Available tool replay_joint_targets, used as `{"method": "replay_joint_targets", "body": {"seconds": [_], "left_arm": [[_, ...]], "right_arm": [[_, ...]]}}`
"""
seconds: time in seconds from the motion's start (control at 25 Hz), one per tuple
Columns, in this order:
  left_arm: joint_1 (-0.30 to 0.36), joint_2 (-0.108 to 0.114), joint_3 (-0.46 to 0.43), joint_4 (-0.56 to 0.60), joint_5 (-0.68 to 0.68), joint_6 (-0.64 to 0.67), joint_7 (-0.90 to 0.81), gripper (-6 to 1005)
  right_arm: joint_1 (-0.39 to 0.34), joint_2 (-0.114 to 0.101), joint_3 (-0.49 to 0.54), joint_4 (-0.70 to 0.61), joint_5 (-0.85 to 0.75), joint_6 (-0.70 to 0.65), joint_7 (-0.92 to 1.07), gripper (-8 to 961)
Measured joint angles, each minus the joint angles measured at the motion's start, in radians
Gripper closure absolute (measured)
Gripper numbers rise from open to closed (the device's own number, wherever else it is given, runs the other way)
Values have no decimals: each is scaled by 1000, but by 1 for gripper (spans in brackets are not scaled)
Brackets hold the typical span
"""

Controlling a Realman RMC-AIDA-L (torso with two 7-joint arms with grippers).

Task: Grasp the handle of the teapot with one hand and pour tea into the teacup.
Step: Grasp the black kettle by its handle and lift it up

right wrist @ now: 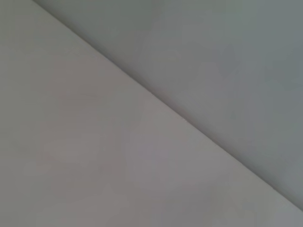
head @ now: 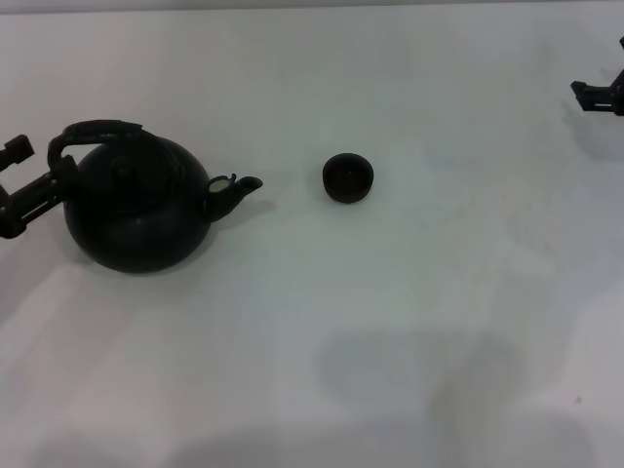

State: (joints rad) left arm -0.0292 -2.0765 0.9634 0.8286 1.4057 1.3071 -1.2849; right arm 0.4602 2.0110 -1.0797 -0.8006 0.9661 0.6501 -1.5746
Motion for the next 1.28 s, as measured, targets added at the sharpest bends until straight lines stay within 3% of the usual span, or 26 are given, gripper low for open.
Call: {"method": "replay_joint_targets", "body": {"seconds": [0.72,1.28], "left_arm": [[-88,0,17,-43,57,-122,-113,273],[-101,0,12,-40,60,-191,-171,274]], "right_arm": [[4,0,-49,-7,40,-8,-4,85],[4,0,-49,-7,40,-14,-4,84]]}}
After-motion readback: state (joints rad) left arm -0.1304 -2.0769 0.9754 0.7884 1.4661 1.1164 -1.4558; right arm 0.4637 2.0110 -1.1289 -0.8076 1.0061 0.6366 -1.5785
